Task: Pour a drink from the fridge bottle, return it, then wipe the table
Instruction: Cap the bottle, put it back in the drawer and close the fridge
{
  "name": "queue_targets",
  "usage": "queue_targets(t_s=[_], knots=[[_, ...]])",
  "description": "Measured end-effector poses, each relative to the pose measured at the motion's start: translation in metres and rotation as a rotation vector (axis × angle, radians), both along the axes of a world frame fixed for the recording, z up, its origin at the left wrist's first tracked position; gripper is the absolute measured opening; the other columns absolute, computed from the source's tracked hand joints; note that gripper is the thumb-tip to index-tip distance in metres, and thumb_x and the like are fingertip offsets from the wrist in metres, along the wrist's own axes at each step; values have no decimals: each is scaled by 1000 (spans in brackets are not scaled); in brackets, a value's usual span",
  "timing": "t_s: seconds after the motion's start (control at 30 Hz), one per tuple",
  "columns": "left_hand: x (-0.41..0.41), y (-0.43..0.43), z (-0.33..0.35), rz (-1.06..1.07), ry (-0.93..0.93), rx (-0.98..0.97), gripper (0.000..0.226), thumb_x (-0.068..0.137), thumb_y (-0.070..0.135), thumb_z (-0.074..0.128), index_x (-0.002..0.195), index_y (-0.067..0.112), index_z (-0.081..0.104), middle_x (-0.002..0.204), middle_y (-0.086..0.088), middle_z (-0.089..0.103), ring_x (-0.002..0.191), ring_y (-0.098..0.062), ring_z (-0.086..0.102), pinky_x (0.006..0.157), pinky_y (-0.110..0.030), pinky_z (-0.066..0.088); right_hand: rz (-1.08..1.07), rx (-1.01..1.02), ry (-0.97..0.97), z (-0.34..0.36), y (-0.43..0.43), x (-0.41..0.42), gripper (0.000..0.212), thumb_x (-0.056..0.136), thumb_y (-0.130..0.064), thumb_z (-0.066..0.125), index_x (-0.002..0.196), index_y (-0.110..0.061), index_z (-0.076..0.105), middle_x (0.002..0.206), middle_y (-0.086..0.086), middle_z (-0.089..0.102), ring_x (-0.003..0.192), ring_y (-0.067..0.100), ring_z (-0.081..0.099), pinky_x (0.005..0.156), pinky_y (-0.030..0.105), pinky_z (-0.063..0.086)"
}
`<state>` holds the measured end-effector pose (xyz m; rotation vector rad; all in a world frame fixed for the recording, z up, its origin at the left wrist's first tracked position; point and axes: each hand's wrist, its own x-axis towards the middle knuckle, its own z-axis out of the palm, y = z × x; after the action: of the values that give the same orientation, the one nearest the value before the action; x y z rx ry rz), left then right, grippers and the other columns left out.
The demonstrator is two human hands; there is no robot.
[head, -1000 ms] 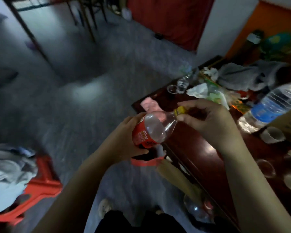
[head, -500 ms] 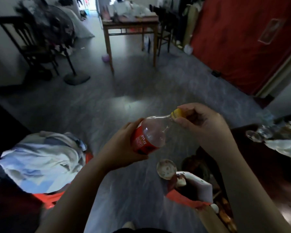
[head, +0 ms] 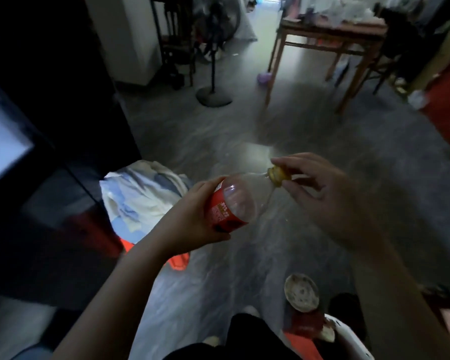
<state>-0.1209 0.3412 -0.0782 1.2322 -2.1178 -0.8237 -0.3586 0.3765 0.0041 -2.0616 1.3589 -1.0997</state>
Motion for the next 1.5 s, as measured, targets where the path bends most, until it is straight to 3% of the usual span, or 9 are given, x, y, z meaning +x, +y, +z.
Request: queue_targets(t_s=[0.07,0.27,0.5,0.73,0.87,0.97,1.17,1.37,1.5], knots=[[12,-3,-1,86,-11,38,100,50,33,89,133,42,34,134,9,46,120,-5,47,99,-29,44,66,13,-7,-2,-24,10,34,87,-6,63,119,-17,64,112,-8,60,99,7,62,81,15,49],[41,-21,8,323,-47,55,106,52,36,89,141,40,31,132,14,48,121,-5,48,101,-31,44,255,-9,47,-3,-101,43,32,89,-19,62,120,-23,62,109,-13,60,98,5,61,84,21,52],[68,-26,22,629,-56,39,104,53,28,88,139,43,30,128,13,44,116,-6,47,97,-26,44,514,-11,47,10,-173,94,31,87,-13,65,117,-19,64,105,-11,60,98,-10,56,80,1,39],[102,-5,23,897,-41,78,103,53,32,88,136,49,28,126,19,43,115,-4,50,96,-31,47,810,92,-52,3,-202,163,32,88,-22,59,120,-21,62,112,-8,60,103,7,63,86,17,51],[138,3,36,1001,-61,57,102,53,29,87,137,45,32,121,20,44,110,2,49,94,-17,44,904,104,-80,11,-207,215,34,88,-22,58,122,-20,61,114,-7,60,105,5,61,87,17,51],[179,3,48,1028,-97,20,104,52,30,85,141,37,32,122,16,43,109,7,42,89,2,28,949,92,-109,20,-210,260,32,90,-17,58,121,-20,61,115,-5,60,105,4,61,88,16,49],[261,-18,71,1051,-105,-84,104,55,25,86,143,31,32,122,7,46,115,-9,45,99,-24,38,898,19,-197,41,-221,346,30,91,-13,57,121,-16,61,113,1,59,105,2,60,89,12,46],[324,-55,87,1078,-102,-180,103,56,18,89,143,24,35,121,8,43,116,-9,44,96,-13,32,801,-135,-88,68,-249,405,32,91,-18,57,123,-19,59,105,-11,52,94,-22,48,82,-3,35],[356,-84,106,1123,-53,-238,101,56,22,87,142,27,36,121,8,47,112,-7,46,93,-7,33,789,-221,-39,93,-282,446,33,92,-22,57,124,-23,60,111,-10,55,94,-10,50,84,0,34]])
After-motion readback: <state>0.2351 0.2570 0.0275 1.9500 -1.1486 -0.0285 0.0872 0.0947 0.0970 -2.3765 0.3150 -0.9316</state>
